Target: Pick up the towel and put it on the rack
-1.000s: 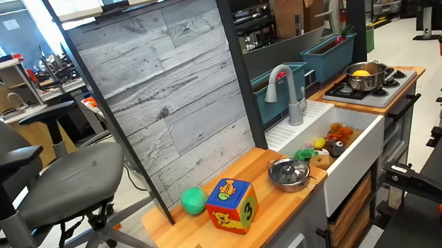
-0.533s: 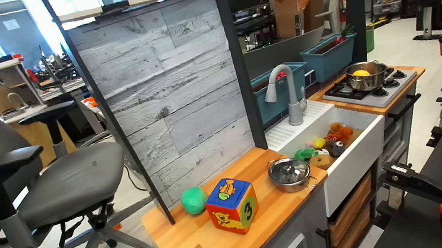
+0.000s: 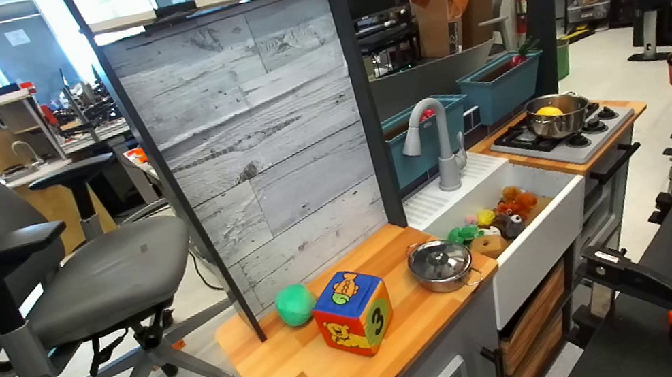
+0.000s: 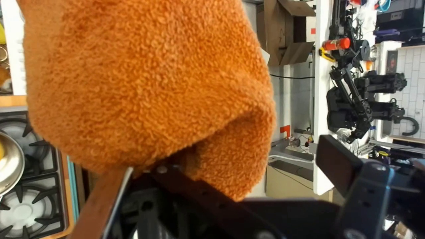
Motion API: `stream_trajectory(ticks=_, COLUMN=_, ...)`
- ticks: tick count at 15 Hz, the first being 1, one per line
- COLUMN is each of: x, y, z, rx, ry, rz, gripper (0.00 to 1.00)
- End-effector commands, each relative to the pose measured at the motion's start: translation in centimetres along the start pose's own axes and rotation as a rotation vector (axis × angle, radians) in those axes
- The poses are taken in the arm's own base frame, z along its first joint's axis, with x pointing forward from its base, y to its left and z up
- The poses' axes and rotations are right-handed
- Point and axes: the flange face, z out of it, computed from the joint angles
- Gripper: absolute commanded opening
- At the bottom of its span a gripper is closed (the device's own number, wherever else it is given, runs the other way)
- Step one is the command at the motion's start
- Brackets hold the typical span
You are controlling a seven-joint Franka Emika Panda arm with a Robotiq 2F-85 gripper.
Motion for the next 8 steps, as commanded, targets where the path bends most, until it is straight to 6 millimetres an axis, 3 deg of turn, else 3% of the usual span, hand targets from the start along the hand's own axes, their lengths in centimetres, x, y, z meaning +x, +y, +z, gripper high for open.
stream_trajectory(ticks=1, x=0.8, y=1.0, z=0.4, rx=-0.04, ry=-0.01, rz=0.014, gripper=1.0)
stream_trajectory(ticks=8, x=2.5, y=1.3, z=-0.4, rx=-0.019, ry=0.062, rz=0.117, gripper=1.0)
